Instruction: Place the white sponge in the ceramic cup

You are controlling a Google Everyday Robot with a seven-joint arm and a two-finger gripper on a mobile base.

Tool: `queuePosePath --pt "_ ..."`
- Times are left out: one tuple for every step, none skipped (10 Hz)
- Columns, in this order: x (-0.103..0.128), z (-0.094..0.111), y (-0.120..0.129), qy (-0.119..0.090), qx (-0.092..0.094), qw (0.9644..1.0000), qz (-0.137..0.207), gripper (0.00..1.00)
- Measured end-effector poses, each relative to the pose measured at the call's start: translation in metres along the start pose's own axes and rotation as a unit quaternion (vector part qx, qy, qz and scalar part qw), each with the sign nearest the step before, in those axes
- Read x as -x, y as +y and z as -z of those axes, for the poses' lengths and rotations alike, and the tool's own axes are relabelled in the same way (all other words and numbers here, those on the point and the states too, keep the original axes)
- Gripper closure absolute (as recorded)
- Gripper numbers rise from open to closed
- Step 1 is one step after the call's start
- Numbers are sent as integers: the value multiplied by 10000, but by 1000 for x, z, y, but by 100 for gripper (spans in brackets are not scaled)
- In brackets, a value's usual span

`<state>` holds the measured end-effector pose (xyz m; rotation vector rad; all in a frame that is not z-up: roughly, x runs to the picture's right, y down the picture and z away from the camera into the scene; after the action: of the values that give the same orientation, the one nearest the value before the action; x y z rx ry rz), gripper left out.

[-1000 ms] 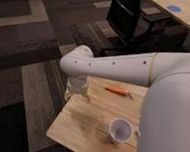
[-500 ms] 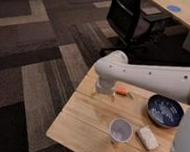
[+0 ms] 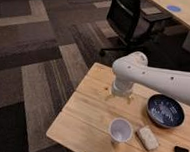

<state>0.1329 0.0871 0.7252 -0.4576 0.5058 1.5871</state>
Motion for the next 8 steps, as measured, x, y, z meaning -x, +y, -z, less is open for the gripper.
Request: queuePosePath --pt "0 0 0 2 0 10000 -3 35" --pt "0 0 -1 -8 8 10000 -21 35" --pt "1 0 -13 -13 39 10000 16 35" --pt "-2 -3 -30 32 129 9998 122 35" --pt "-4 -4 -39 56 190 9997 166 35" --pt "-7 -5 -51 79 263 9991 309 35" --pt "-17 -4 -72 137 272 9968 737 35" --pt "-33 4 -96 195 128 9894 1430 35"
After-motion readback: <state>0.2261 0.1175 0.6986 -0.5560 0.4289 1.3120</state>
